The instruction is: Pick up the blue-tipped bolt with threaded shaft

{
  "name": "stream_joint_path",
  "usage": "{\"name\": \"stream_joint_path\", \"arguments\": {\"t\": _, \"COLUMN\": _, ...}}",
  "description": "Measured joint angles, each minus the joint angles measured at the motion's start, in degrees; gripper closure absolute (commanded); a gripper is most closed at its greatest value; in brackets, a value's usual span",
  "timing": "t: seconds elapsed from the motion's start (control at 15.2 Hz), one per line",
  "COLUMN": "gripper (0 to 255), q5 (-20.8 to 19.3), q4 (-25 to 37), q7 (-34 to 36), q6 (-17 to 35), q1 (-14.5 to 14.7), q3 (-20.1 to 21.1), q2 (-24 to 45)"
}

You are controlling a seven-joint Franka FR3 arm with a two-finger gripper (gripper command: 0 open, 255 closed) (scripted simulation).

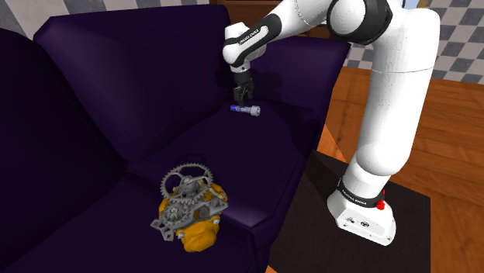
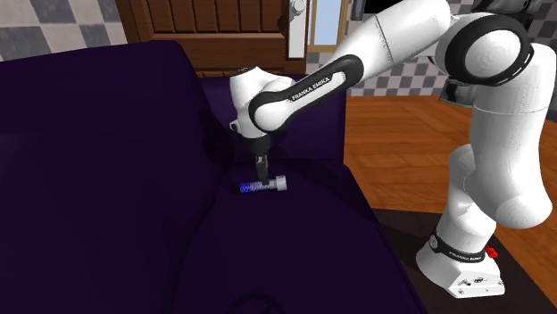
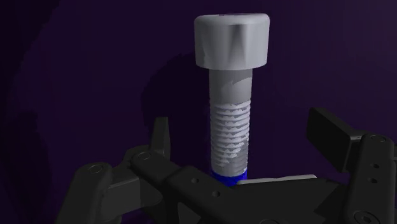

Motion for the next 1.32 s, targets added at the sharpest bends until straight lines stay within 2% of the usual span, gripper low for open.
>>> {"name": "stream_joint_path", "arguments": {"t": 0.46, "gripper": 0, "q5": 0.07, "q4": -1.60, "q7": 0.12, "q6": 4.40, "q1": -0.09, "q3": 0.08, "q2": 2.77}}
{"name": "stream_joint_path", "arguments": {"t": 0.53, "gripper": 255, "q5": 0.08, "q4": -1.65, "q7": 0.16, "q6": 4.60, "q1": -0.07, "q3": 0.09, "q2": 2.93}}
{"name": "stream_joint_path", "arguments": {"t": 1.32, "gripper": 255, "q5": 0.07, "q4": -1.34, "q7": 0.11, "q6": 4.02, "q1": -0.07, "q3": 0.09, "q2": 2.62}}
